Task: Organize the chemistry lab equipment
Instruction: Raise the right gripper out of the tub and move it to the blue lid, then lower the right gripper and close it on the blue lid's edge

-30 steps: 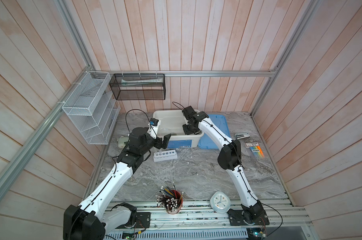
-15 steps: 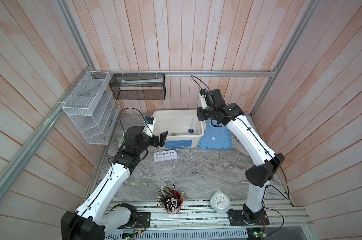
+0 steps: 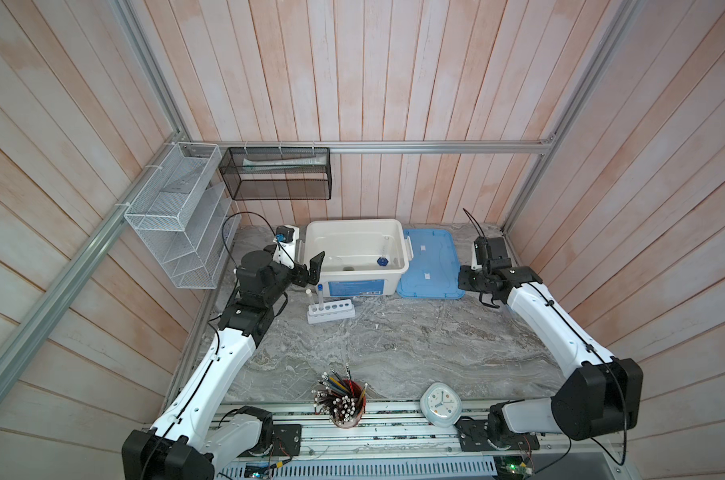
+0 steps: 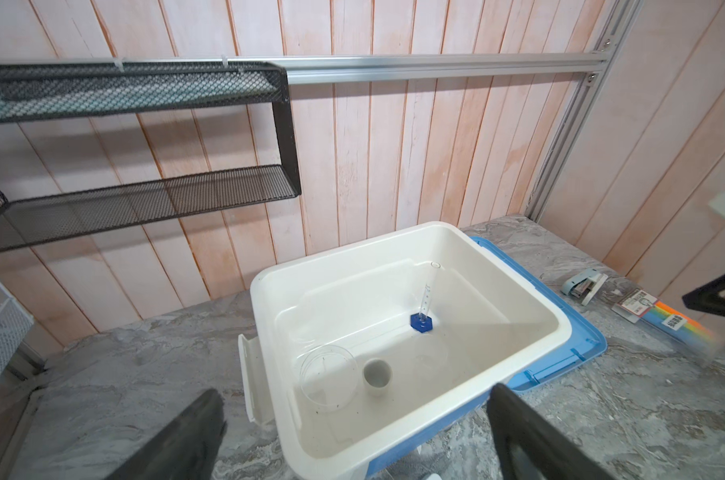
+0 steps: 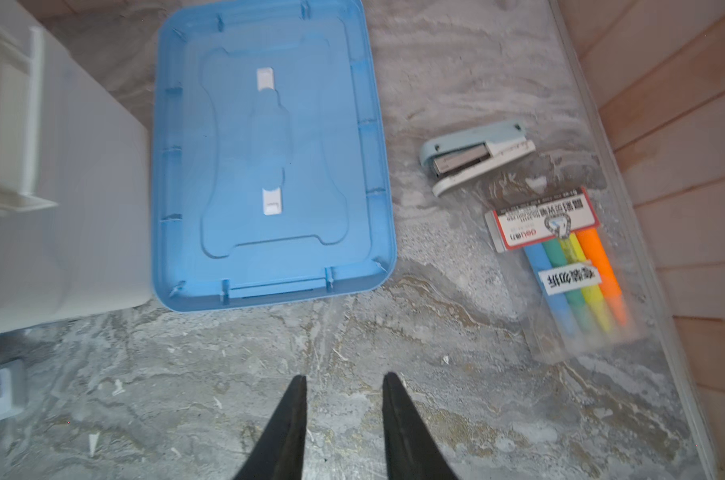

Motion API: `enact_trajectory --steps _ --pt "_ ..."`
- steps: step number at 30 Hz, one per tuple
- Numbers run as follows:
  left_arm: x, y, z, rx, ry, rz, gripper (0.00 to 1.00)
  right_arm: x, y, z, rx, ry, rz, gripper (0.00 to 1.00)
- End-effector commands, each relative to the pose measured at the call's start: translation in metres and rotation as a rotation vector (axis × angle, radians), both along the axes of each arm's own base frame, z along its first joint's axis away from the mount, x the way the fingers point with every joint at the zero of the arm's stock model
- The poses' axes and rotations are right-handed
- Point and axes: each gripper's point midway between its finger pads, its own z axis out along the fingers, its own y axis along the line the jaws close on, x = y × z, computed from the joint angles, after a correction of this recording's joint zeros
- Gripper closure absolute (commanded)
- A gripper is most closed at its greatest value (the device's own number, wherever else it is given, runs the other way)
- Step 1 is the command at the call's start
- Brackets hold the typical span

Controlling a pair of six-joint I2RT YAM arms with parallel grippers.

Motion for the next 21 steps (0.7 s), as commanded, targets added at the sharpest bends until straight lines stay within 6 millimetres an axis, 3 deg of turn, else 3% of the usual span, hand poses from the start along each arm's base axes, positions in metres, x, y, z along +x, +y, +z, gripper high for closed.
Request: enact_trajectory --steps 1,7,16,21 --pt "-0.005 -0.005 0.013 -0.082 -0.03 -0.031 0.0 0.009 -0.007 -0.009 0.08 -0.049 -0.069 0.68" --pt "-0.012 -0.009 0.006 -0.1 -0.009 -0.057 0.0 0.021 -0.027 -0.046 0.15 -0.01 -0.167 0.7" --pt "-0.014 -0.013 0.002 -0.102 0.005 -0.085 0.0 0.054 -0.032 -0.087 0.103 0.099 -0.173 0.7" --pt "-0.017 -0.011 0.002 -0.101 0.004 -0.079 0.0 0.076 -0.029 -0.101 0.061 0.119 -0.079 0.7"
